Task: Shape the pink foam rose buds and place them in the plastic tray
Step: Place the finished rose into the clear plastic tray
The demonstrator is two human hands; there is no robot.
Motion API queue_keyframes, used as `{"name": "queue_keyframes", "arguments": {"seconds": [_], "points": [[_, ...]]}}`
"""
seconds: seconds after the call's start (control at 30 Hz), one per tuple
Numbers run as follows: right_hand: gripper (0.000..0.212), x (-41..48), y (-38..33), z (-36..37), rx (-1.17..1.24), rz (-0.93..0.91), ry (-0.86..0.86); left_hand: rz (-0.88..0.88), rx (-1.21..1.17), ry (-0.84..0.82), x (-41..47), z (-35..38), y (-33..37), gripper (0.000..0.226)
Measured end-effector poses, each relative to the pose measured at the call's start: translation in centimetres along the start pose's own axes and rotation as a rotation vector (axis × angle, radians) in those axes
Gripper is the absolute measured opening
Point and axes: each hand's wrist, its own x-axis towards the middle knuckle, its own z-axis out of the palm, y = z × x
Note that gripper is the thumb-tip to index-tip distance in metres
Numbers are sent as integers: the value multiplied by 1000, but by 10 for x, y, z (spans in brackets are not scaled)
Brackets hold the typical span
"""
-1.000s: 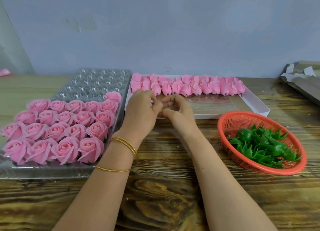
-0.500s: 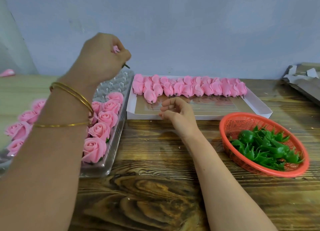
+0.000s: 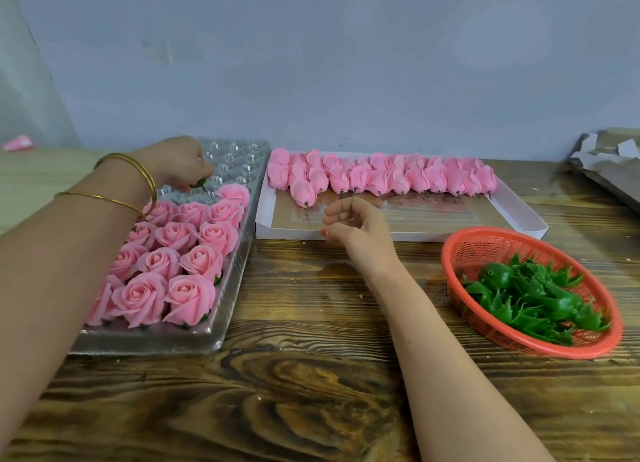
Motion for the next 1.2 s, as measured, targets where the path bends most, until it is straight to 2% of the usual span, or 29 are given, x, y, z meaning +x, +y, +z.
{"name": "queue_keyframes", "arguments": {"seconds": [0.6, 0.9, 1.2], "points": [[26, 0, 1, 0, -53, -1, 0, 103, 261, -192, 9, 28, -5, 42], [24, 1, 1, 1, -70, 13, -1, 88, 275, -269, 13, 30, -8, 31], [27, 2, 3, 0, -81, 11, -6, 90, 437, -311, 11, 33, -6, 27]]}}
